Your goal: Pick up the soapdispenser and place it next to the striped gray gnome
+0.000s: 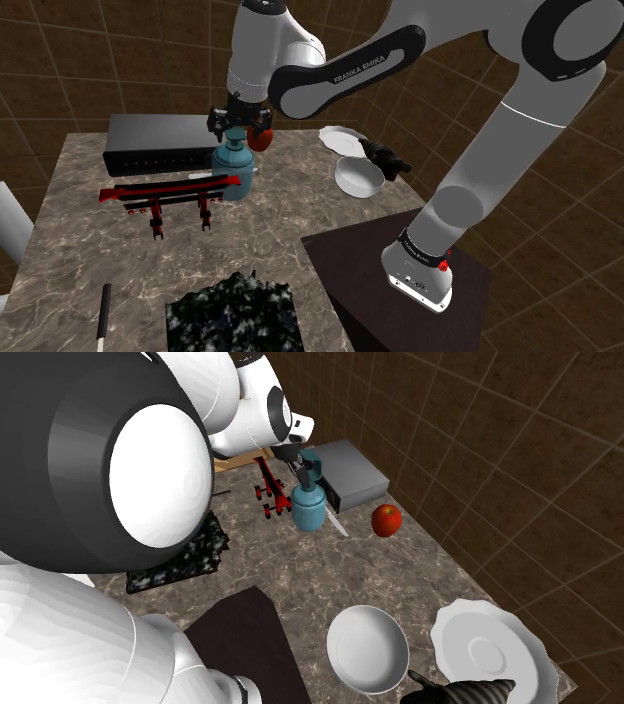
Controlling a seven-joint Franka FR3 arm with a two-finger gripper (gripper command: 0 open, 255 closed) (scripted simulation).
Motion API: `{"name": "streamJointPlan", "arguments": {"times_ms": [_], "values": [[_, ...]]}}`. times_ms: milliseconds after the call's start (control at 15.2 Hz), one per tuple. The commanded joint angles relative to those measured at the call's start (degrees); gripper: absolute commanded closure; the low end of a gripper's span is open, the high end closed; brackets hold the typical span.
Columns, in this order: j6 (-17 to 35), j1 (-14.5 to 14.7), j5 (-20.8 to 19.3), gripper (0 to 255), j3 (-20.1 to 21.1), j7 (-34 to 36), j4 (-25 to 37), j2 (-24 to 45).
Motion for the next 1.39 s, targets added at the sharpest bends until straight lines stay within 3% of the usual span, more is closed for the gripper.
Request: {"name": "streamJointPlan", "arguments": {"times_ms": [0,66,132,726,1320], "values": [[0.0,0.0,0.0,0,0.0,0.0,0.0,0.0],[0.0,0.0,0.0,0,0.0,0.0,0.0,0.0],[0.0,0.0,0.0,255,0.0,0.0,0.0,0.0],[0.0,0.0,0.0,255,0.0,0.0,0.0,0.0],[-5.7,-0.1,4.7,255,0.0,-4.4,3.3,-3.8]]}}
